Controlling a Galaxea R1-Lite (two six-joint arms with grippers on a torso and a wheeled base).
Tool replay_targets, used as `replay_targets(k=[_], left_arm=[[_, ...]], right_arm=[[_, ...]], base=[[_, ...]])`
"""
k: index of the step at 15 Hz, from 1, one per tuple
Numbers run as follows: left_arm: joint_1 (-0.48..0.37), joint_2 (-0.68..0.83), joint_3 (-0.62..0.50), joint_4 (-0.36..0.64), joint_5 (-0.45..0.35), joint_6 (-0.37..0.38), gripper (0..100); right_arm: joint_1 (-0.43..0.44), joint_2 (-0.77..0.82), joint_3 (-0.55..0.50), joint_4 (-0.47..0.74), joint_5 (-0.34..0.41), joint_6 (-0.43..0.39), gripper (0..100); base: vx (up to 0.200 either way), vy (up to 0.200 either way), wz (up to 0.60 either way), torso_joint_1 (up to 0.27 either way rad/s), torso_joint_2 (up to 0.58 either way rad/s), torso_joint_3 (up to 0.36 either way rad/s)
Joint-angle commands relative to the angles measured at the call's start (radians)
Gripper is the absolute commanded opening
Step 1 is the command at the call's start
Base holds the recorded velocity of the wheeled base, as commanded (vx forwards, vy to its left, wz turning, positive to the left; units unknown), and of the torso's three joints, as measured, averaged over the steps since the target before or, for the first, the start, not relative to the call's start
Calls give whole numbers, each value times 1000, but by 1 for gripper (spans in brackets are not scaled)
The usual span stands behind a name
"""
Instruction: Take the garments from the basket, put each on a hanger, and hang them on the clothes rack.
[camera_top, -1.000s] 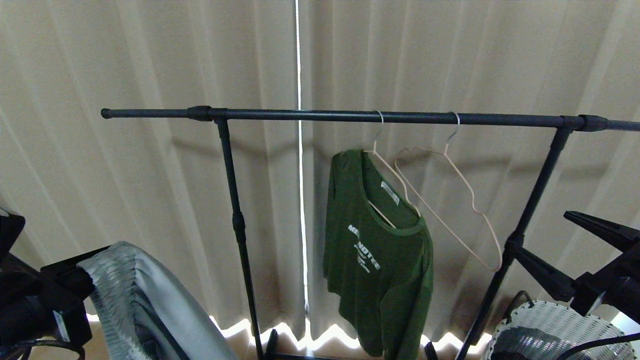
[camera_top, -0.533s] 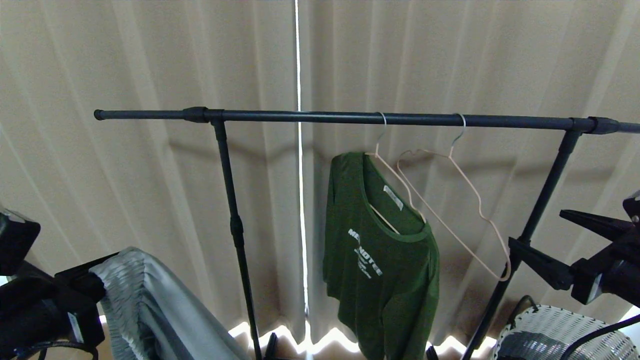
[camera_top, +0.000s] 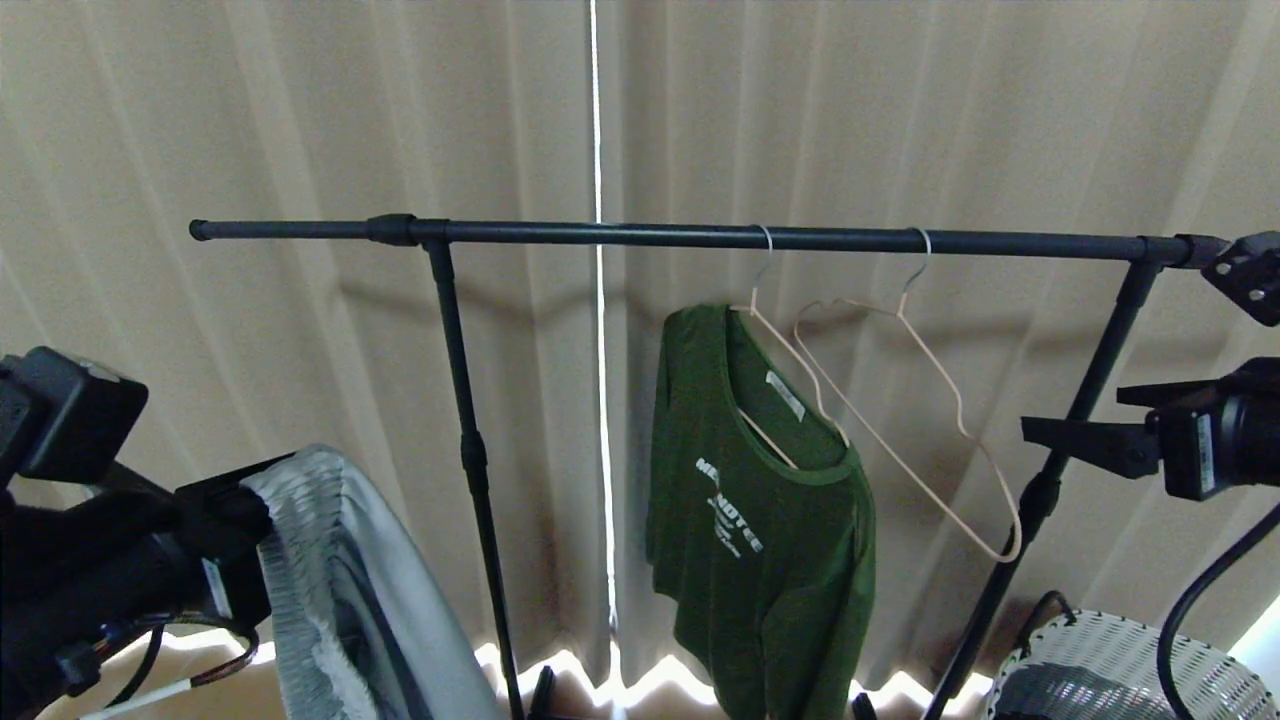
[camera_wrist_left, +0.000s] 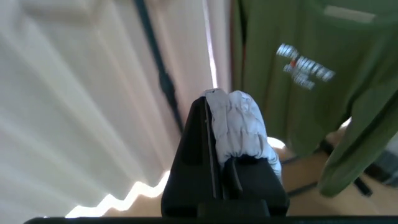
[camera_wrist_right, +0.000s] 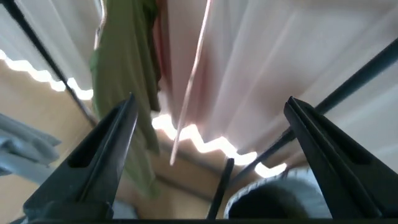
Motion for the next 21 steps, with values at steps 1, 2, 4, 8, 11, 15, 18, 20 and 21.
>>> replay_targets(k=[1,2,4,8,11,15,18,20,21], left_arm=[[-6,102,-4,-76,0,-16,0],[-8,117,1,-101,0,-22,0],[-9,137,13,-116,-1,-25,0],[-24,143,5,-132,-9,-28,0],[-63,212,10,-198,-13,-75,0],[-63,211,15,-224,-13,-76,0],[-63,211,19,-237,-15,-75,0],[-63,211,19,-237,-15,-75,0],[-63,211,19,-239,-13,-75,0]], right_arm=[[14,138,-71,26,-54,4,100],[31,158,-76,26,-82,5,100],[89,192,-102,25,-142,45,100],[115,261,-148,23,-154,60,100],[143,313,-154,-14,-201,70,100],[141,338,-150,-49,-211,71,100],[141,338,-151,-49,-212,79,100],[143,338,-151,-50,-212,79,100],[143,338,-151,-50,-212,79,100]], base=[[0,0,0,0,0,0],[0,0,0,0,0,0],[0,0,0,0,0,0],[0,0,0,0,0,0],[0,0,0,0,0,0],[0,0,0,0,0,0],[0,0,0,0,0,0],[0,0,0,0,0,0],[0,0,0,0,0,0]])
